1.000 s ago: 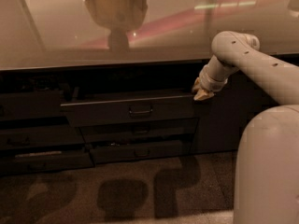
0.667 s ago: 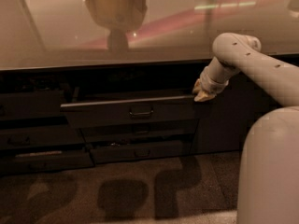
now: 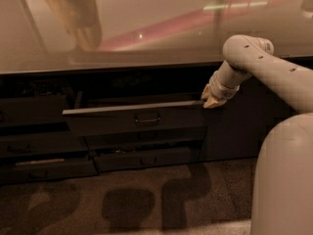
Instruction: Open top drawer
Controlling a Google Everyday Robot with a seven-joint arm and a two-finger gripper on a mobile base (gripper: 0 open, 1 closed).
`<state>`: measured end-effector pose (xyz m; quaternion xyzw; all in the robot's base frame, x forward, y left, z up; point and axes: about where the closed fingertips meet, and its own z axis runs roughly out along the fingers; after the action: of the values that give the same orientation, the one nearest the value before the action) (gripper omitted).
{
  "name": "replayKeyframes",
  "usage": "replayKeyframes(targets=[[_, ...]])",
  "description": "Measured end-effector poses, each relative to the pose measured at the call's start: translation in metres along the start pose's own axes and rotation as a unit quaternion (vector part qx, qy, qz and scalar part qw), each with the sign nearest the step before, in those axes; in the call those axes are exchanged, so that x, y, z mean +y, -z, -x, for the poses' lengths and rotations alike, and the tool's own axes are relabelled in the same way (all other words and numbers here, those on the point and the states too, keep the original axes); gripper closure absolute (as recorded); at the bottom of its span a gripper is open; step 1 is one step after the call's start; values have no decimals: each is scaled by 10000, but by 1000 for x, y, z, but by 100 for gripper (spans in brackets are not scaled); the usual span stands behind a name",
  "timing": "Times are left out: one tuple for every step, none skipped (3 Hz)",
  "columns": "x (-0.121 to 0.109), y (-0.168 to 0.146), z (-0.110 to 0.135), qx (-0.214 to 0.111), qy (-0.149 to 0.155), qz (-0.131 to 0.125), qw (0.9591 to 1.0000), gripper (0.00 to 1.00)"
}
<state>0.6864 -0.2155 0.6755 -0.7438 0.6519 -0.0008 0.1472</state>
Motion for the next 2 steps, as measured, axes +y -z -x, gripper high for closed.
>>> replayKeyframes(targets=[[4,0,5,-37,91,16,10000,100],[7,8,5,-82,208,-124,9997,100]])
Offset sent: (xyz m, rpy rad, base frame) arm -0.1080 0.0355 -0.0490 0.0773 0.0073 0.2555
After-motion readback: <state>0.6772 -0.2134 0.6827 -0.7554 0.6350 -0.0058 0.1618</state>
